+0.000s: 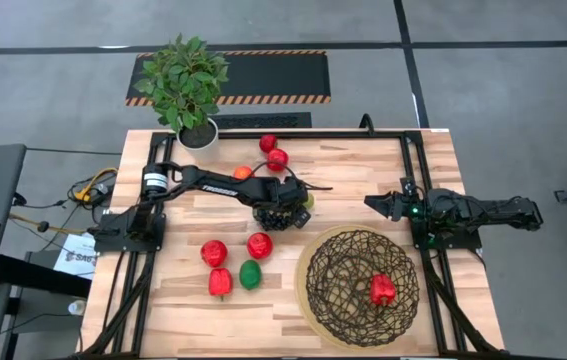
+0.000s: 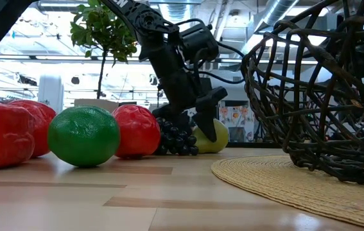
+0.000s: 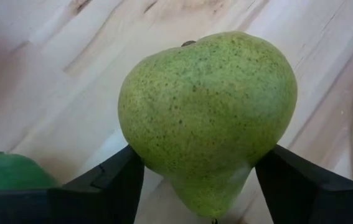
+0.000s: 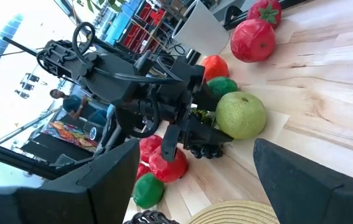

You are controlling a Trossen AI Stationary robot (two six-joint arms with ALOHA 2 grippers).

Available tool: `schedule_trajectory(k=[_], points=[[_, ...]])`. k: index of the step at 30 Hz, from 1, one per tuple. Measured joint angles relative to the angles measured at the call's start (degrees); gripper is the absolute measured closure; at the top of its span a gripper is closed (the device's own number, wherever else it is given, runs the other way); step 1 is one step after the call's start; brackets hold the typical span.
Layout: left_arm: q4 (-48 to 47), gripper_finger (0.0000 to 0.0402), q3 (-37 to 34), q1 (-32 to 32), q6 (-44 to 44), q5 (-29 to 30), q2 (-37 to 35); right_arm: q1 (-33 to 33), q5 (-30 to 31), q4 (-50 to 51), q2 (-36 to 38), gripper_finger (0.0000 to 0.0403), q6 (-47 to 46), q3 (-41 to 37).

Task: Build produce basket
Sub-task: Put the green pear into the black wire basket

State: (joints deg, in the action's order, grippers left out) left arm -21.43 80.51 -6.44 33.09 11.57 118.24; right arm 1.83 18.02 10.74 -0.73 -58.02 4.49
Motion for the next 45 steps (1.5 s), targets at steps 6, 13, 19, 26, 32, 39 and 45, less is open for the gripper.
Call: schedule_trajectory(k=[6,13,19,26,32,39,45], points=[[-0.62,0.0158,0.00,-0.03,2.74,-5.67,-1.04,0.00,0.00,0.00,0.00,0.0069,0.00,0.00],[-1.55,0.0158,-0.04,-0.29,5.49,-8.52,-9.66,0.00,0.00,0.00,0.00,0.0069,0.02,0.02],[-0.28,0.0157,-0.03,-0.70,5.75,-8.79,-21.11,0.00,-0.01,-0.02,0.00,0.0069,0.00,0.00],[9.19,0.0157,0.00,-0.70,5.09,-12.65,-32.97,0.00,-0.02,-0.04,-0.02,0.0069,0.00,0.00],[23.26,0.0156,0.00,-0.63,5.44,-18.61,-39.31,0.00,-0.02,-0.09,-0.02,0.0069,-0.02,0.00],[44.51,0.0144,0.00,-0.07,7.10,-34.78,-40.72,0.00,-0.01,-0.09,-0.02,0.0069,-0.02,0.00],[52.12,0.0140,0.00,2.19,6.98,-40.56,-40.65,0.00,0.00,-0.09,-0.02,0.0069,-0.03,0.00]])
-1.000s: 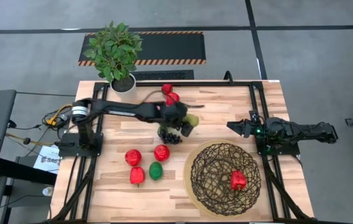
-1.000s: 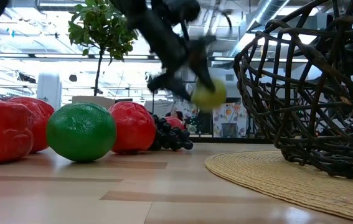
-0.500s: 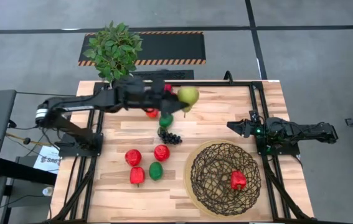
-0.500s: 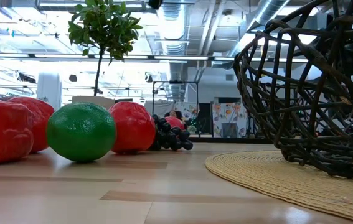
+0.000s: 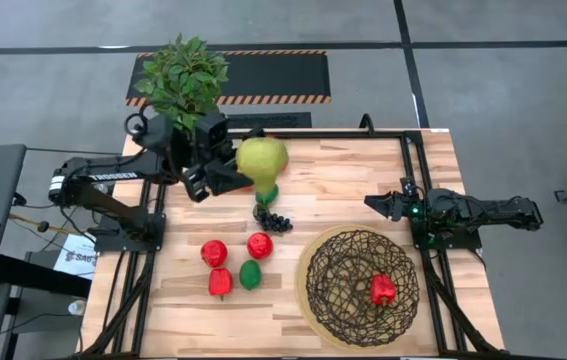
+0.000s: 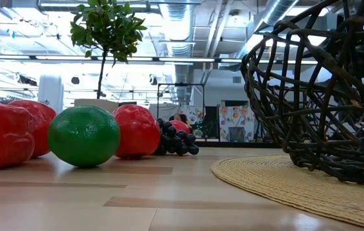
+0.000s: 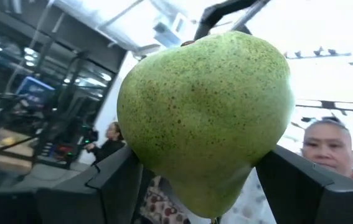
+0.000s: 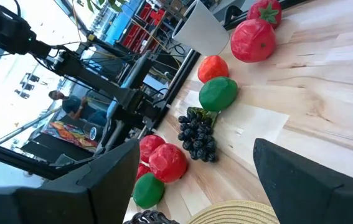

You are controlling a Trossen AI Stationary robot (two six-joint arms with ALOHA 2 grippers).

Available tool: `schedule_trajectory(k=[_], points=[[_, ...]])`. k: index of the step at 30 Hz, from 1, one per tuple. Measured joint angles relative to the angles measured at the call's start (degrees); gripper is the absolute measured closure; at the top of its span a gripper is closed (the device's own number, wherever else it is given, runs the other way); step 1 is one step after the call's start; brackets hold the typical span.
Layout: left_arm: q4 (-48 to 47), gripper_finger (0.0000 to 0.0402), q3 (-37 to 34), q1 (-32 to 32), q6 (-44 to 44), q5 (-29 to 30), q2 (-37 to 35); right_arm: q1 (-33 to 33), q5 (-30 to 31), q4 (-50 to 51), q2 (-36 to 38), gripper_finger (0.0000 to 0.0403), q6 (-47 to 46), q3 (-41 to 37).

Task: Build produce basket
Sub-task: Put the green pear into the black wire basket

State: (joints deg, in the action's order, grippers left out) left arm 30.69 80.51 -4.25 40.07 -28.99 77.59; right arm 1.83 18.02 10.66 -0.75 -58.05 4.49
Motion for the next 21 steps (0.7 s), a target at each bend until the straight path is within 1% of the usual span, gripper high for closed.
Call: schedule_trajectory(k=[6,8,10,13,15,17,18,21], points=[[0.66,0.0139,0.00,1.76,-0.52,-0.91,-0.01,0.00,-0.01,0.01,0.00,0.0069,-0.01,0.00],[-1.02,0.0139,0.00,2.19,-3.62,-2.23,-0.02,0.00,0.00,0.00,0.00,0.0069,-0.01,0.00],[-4.21,0.0139,0.00,2.57,-7.74,-1.71,-0.07,0.00,0.00,0.02,0.00,0.0069,-0.03,0.00],[-14.40,0.0139,1.45,2.58,-15.86,-0.47,-0.25,0.00,0.00,0.00,0.00,0.0069,-0.08,0.00],[-24.02,0.0139,3.43,2.58,-23.22,3.77,-0.40,0.00,0.00,0.00,0.00,0.0069,-0.28,0.00],[-33.67,0.0139,5.62,2.60,-31.11,9.78,-0.35,0.00,0.00,0.02,0.00,0.0069,-0.88,0.00],[-37.81,0.0139,6.70,2.69,-34.87,14.10,-0.14,0.00,0.00,0.02,0.00,0.0069,-1.03,0.00],[-45.48,0.0138,9.27,3.99,-43.43,31.46,0.39,0.00,0.00,0.02,0.00,0.0069,-1.51,0.00]])
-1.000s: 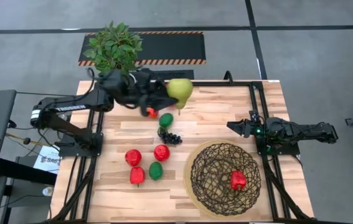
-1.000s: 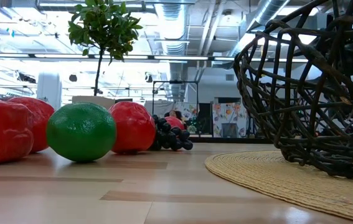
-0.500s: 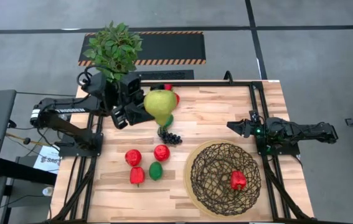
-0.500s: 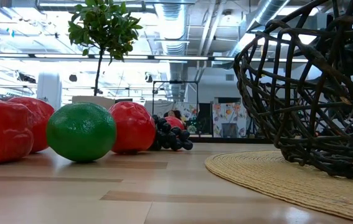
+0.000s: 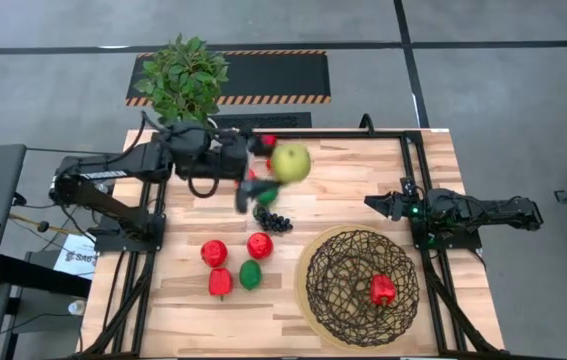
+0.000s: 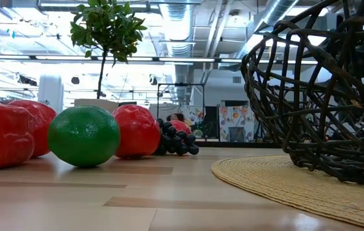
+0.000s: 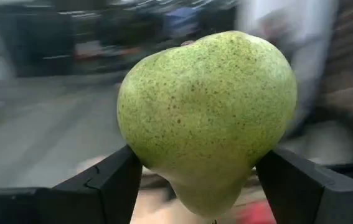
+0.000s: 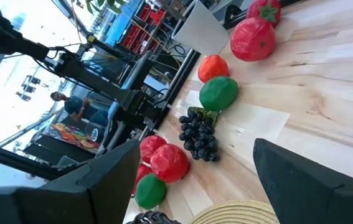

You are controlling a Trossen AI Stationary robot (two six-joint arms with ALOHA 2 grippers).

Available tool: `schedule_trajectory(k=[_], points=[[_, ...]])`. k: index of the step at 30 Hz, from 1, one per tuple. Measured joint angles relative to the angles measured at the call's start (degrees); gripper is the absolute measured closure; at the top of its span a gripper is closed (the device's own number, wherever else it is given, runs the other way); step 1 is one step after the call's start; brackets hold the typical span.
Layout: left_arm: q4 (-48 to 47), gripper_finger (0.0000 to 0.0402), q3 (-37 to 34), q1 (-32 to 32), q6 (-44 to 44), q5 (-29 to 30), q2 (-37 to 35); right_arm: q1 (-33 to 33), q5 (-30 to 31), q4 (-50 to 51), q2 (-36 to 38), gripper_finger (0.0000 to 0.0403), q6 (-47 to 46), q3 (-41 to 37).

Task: Build produce basket
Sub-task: Put the green pear into the black wire basket

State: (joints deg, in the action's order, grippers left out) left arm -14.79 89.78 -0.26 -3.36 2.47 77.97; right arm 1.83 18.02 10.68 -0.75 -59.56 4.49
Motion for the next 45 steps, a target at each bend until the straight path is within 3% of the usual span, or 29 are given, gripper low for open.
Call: schedule_trajectory(k=[8,12,15,19,24,26,30,32,45], points=[[-0.28,0.0138,0.57,2.96,-13.13,35.31,-0.04,-0.02,0.00,0.02,0.00,0.0069,-0.58,0.00],[0.01,0.0138,0.57,2.95,-14.46,44.53,-0.07,-0.04,0.00,0.02,0.00,0.0069,-0.56,0.00],[0.38,0.0138,0.57,2.98,-15.46,47.32,-0.07,-0.04,0.02,0.02,0.00,0.0069,-0.56,0.00],[0.51,0.0138,0.57,2.96,-17.14,44.59,-0.07,-0.04,0.02,0.02,0.00,0.0069,-0.54,0.01],[1.60,0.0138,0.57,2.98,-17.13,35.20,-0.07,-0.04,0.02,0.03,0.00,0.0069,-0.49,0.01],[2.93,0.0138,0.57,2.94,-17.52,27.37,-0.07,-0.04,0.02,0.04,0.00,0.0069,-0.40,0.01],[7.98,0.0138,0.55,2.90,-16.59,6.30,-0.04,-0.04,0.04,0.04,0.00,0.0069,-0.40,0.02],[10.75,0.0138,0.55,2.89,-14.08,0.43,-0.09,-0.04,0.04,0.04,0.00,0.0069,-0.40,0.00],[8.35,0.0138,0.50,2.83,2.69,-1.24,2.60,-0.04,0.07,0.07,0.02,0.0069,-0.60,0.02]])
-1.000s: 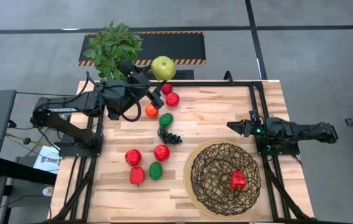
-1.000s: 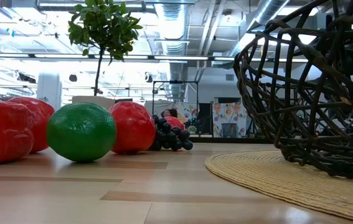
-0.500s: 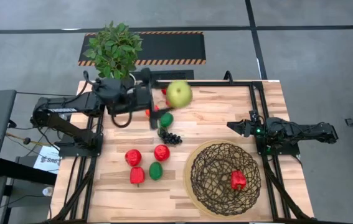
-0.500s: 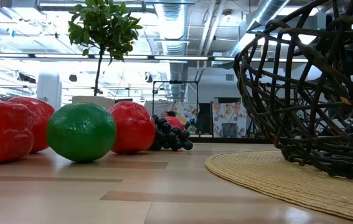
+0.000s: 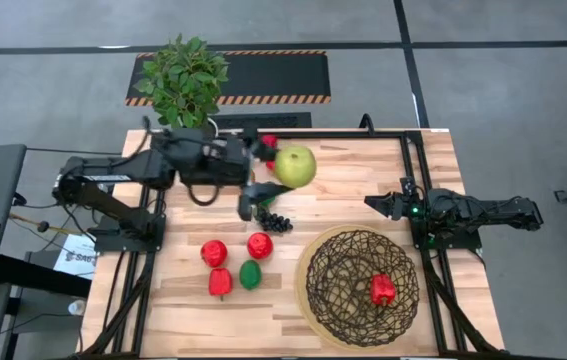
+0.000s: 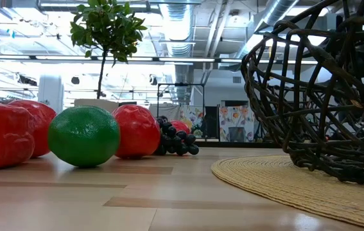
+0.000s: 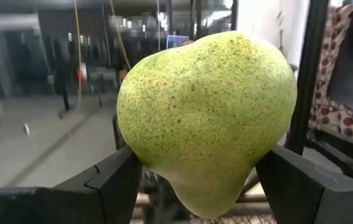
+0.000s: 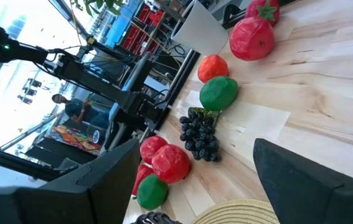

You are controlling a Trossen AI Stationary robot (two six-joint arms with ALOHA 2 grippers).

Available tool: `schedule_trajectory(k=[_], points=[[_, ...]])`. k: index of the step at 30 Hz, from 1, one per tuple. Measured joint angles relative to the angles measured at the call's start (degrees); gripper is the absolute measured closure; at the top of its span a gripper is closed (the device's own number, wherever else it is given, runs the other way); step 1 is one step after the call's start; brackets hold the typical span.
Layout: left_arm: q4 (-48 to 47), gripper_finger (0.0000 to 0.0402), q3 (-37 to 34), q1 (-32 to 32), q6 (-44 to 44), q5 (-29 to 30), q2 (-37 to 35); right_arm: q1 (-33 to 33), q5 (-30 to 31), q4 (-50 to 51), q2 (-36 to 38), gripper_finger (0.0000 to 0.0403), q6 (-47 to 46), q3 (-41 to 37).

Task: Build produce basket
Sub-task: Put the green pear into the black wire basket

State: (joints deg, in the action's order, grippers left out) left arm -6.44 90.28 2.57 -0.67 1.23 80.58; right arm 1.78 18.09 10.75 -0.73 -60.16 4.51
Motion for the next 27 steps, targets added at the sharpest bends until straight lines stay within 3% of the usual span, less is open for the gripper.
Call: schedule_trajectory(k=[9,16,27], points=[[-0.91,0.0138,0.02,-0.04,7.22,0.02,10.10,-0.07,0.00,0.01,0.00,0.0069,0.09,0.00],[-1.78,0.0139,0.04,-0.04,8.14,-2.66,18.96,-0.07,0.00,0.21,0.00,0.0069,0.22,0.00],[7.91,0.0139,0.04,0.85,14.94,-14.22,31.38,-0.05,0.00,0.32,-0.02,0.0069,0.66,0.00]])
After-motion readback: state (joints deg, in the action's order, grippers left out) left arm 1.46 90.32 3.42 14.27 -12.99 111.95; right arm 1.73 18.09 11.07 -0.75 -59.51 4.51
